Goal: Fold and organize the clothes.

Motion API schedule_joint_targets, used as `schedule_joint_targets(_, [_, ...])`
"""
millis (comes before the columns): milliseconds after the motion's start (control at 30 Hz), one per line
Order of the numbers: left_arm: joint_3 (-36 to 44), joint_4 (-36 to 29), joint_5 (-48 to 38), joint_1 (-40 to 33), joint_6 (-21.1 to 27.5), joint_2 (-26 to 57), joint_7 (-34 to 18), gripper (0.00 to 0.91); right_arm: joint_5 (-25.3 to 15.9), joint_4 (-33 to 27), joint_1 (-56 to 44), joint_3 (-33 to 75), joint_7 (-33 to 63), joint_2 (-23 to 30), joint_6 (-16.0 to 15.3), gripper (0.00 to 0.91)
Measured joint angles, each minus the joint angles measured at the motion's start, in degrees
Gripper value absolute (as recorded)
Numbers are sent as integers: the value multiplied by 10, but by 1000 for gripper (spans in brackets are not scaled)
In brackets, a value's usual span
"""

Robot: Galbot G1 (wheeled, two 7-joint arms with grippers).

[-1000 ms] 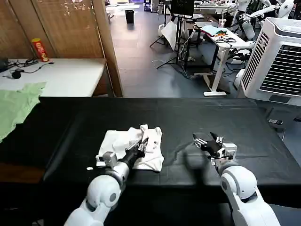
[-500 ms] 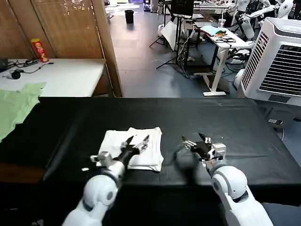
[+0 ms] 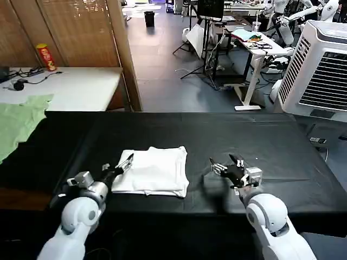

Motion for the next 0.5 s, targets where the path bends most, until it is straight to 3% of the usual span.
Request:
schedule_joint_targets(367, [-18, 22, -55, 13, 7, -8, -2, 848, 0, 0, 2, -2, 1, 3, -1, 878])
schedule_joint_targets(400, [-19, 23, -63, 14, 7, -8, -2, 731, 0, 0, 2, -1, 1, 2, -1, 878])
schedule_joint_targets(433, [-20, 23, -70, 16, 6, -8, -2, 731, 0, 0, 2, -1, 1, 2, -1, 878])
schedule_joint_targets(467, [-21, 23, -78, 16, 6, -9, -2, 244, 0, 0, 2, -1, 1, 2, -1, 878])
schedule_joint_targets(500, [-23, 24, -87, 17, 6, -9, -2, 39, 0, -1, 2, -1, 1, 2, -1, 878])
